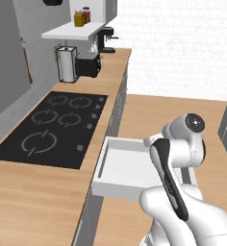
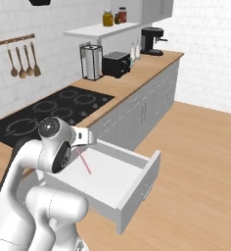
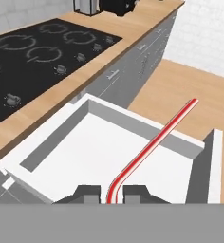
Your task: Take a straw from the drawer in front and place it inside the glass cup on the dining counter.
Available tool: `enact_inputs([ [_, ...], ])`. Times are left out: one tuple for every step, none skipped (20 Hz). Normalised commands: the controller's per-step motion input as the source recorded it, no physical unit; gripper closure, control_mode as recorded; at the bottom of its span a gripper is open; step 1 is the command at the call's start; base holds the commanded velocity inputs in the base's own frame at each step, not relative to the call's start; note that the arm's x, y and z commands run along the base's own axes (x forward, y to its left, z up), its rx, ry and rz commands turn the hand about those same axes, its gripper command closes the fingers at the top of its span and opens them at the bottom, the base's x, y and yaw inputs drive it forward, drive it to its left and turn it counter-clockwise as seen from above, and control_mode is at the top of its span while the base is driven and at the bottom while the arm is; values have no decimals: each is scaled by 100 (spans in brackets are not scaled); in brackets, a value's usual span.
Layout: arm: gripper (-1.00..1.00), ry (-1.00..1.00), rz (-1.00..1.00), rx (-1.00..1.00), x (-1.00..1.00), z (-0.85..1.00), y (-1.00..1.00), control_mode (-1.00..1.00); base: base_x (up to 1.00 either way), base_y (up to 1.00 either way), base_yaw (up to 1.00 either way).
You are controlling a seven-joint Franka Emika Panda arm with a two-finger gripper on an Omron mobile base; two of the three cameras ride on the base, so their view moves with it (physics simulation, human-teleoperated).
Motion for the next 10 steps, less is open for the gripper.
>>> enact_inputs([
  [100,0,0,0,0,0,0,100,-56,-24,-21],
  [100,0,0,0,0,0,0,100,-59,-29,-23],
  [100,0,0,0,0,0,0,100,-56,-31,-24],
  [100,0,0,0,0,0,0,100,-51,-34,-25],
  [100,0,0,0,0,0,0,100,-48,-38,-27],
  [100,0,0,0,0,0,0,100,-48,-46,-29],
  [100,0,0,0,0,0,0,100,-46,-55,-34],
  [100,0,0,0,0,0,0,100,-44,-59,-35],
  [100,0,0,0,0,0,0,100,-43,-64,-33],
  [100,0,0,0,0,0,0,100,-44,-65,-31],
])
